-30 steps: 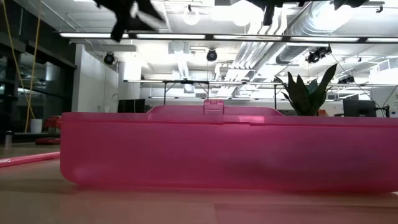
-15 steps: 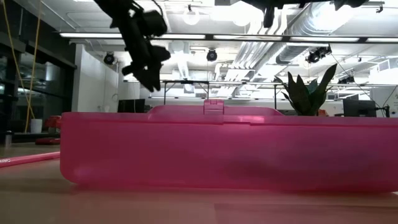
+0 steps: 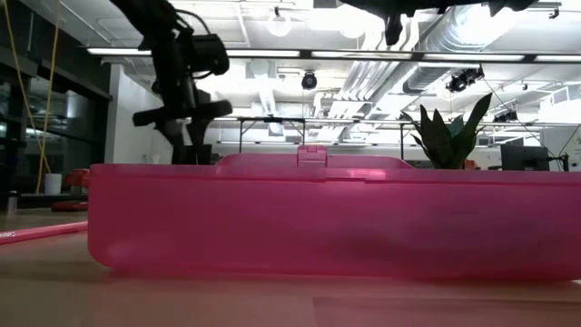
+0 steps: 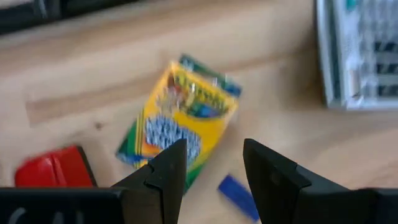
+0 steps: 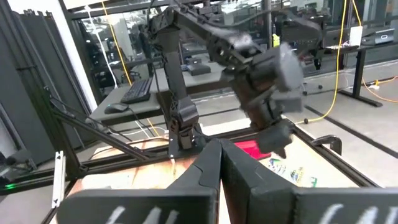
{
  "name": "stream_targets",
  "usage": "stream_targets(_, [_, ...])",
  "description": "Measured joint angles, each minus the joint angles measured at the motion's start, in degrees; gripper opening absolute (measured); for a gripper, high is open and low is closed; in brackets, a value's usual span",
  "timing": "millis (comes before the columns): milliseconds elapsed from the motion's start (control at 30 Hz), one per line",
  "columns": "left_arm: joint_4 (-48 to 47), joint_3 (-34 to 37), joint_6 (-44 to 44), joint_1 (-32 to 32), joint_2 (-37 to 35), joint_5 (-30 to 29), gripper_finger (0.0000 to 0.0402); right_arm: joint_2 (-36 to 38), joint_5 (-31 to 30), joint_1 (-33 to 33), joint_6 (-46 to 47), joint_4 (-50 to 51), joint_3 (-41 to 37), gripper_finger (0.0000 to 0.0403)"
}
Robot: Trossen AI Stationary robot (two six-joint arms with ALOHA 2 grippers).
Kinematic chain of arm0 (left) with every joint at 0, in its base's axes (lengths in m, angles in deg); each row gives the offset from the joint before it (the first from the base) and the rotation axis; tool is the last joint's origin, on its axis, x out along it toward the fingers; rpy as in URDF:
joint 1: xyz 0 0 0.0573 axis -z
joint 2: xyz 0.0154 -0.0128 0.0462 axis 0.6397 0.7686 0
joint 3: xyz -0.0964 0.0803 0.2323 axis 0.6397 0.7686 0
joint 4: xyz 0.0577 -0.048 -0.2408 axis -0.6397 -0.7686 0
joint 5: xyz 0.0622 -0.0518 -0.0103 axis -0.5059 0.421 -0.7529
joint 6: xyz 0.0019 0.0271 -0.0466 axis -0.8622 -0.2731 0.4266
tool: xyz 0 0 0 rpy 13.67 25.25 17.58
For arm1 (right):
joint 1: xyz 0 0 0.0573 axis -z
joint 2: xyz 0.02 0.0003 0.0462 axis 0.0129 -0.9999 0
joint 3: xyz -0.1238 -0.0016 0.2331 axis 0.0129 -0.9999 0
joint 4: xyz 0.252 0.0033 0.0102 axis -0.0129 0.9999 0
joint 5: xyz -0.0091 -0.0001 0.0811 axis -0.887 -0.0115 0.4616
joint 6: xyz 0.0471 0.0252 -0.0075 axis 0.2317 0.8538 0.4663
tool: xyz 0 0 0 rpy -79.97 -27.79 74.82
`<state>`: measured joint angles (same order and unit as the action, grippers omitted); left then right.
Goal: Pack school essentials
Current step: Put the yellow crayon box into the pink supply box
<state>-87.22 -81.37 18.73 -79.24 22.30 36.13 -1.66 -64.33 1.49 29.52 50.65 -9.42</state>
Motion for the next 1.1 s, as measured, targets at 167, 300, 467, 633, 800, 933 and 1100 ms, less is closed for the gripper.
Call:
stream_targets(167, [2.51,3.20,-3.63,0.53,0.72,2.24,0.0147,0.00,0.00,0.01,-0.01,0.09,0.00,0.0000])
stream_targets(300, [2.77,3.20,-6.24,1.60,2.90,2.16,0.0147,0.00,0.00,0.00,-0.02,0.42,0.00,0.0000])
stream_targets(467, [6.00,3.20,-9.98,4.91,6.00,-0.67,0.0147,0.00,0.00,0.00,0.00,0.42,0.00,0.0000])
stream_targets(633, [5.88,3.20,-11.01,6.98,8.93,-9.01,0.0147,0.00,0.00,0.00,0.03,0.38,0.00,0.0000])
stream_targets(800, [6.46,3.20,-11.14,6.57,11.46,-9.48,0.0147,0.00,-0.01,0.00,1.48,0.39,0.00,0.0000])
stream_targets(933, [7.38,3.20,-13.35,6.52,13.92,-9.26,0.0147,0.00,-0.01,0.01,2.39,0.39,0.00,0.0000])
stream_targets(1100, [7.60,3.09,-16.18,6.59,16.03,-11.44,0.0145,0.00,0.00,0.00,2.38,0.37,0.00,0.0000])
